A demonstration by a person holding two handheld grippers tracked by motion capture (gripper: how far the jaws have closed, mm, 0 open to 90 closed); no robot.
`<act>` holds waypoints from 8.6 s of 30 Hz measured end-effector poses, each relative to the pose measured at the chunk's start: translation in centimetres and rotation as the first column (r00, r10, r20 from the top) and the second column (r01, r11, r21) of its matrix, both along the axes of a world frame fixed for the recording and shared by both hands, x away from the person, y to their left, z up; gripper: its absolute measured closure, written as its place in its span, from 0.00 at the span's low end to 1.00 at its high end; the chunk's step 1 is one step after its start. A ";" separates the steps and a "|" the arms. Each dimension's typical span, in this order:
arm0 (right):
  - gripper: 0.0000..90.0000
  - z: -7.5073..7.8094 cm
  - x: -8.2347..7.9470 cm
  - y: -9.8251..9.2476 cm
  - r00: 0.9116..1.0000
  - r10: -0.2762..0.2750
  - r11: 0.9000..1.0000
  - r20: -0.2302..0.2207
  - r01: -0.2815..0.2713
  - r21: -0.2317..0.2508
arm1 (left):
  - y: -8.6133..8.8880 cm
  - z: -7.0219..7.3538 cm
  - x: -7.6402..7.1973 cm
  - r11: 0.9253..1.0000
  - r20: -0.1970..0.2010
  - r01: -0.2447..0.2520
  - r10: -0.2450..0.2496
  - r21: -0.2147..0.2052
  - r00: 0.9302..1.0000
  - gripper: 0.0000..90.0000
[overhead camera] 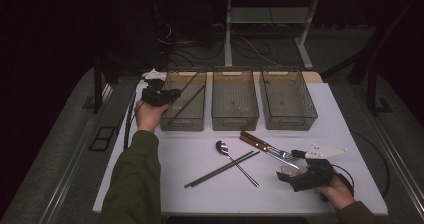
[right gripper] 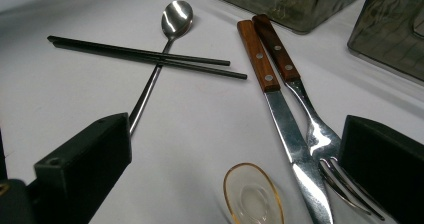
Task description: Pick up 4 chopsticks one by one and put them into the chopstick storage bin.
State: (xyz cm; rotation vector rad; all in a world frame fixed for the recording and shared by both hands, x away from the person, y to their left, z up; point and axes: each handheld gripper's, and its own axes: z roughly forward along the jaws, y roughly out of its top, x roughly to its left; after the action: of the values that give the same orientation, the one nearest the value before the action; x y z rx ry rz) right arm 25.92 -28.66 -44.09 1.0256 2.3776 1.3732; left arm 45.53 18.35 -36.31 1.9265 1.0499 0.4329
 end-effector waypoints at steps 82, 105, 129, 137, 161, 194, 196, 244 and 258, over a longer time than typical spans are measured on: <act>0.01 -0.1 0.1 0.2 1.000 0.000 1.000 -0.002 0.000 -0.011 | -2.7 -2.0 -9.7 0.975 -0.015 0.224 -0.224 -0.005 0.975 0.31; 0.01 0.0 0.0 0.2 1.000 0.004 1.000 0.004 -0.004 -0.011 | -3.1 -4.1 -14.6 0.964 -0.003 0.265 -0.265 0.009 0.964 0.24; 0.01 -0.1 0.0 0.2 1.000 0.004 1.000 0.005 -0.004 -0.015 | -4.9 -6.5 -18.0 0.940 -0.074 0.341 -0.339 0.021 0.938 0.31; 0.01 -0.1 0.0 0.2 1.000 0.003 1.000 0.001 -0.003 -0.016 | -5.1 -6.8 -17.8 0.929 -0.082 0.370 -0.367 0.014 0.926 0.55; 0.01 -0.1 0.1 0.2 1.000 0.001 1.000 0.001 -0.001 -0.019 | -7.5 -7.7 -17.7 0.896 -0.133 0.442 -0.433 0.045 0.892 0.82; 0.01 -0.1 0.1 0.2 1.000 0.003 1.000 0.002 -0.003 -0.019 | -7.9 -8.5 -17.4 0.886 -0.165 0.451 -0.432 0.105 0.887 0.87; 0.01 -0.1 0.1 0.2 1.000 0.003 1.000 0.002 -0.003 -0.020 | -7.9 -8.6 -17.4 0.887 -0.163 0.450 -0.431 0.105 0.888 0.88; 0.01 -0.1 0.0 0.2 1.000 0.009 1.000 0.001 -0.009 -0.021 | -6.5 -6.9 -17.6 0.896 -0.100 0.439 -0.431 0.071 0.897 0.95; 0.01 -0.1 0.0 0.2 1.000 0.009 1.000 0.000 -0.009 -0.018 | -4.8 -6.0 -17.4 0.912 -0.072 0.406 -0.401 0.054 0.913 0.95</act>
State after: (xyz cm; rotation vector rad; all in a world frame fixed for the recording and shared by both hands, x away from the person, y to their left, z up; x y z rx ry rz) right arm 25.94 -28.44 -44.19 1.0111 2.3929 1.3529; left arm 28.10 13.55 -42.29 2.1625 0.6500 0.1781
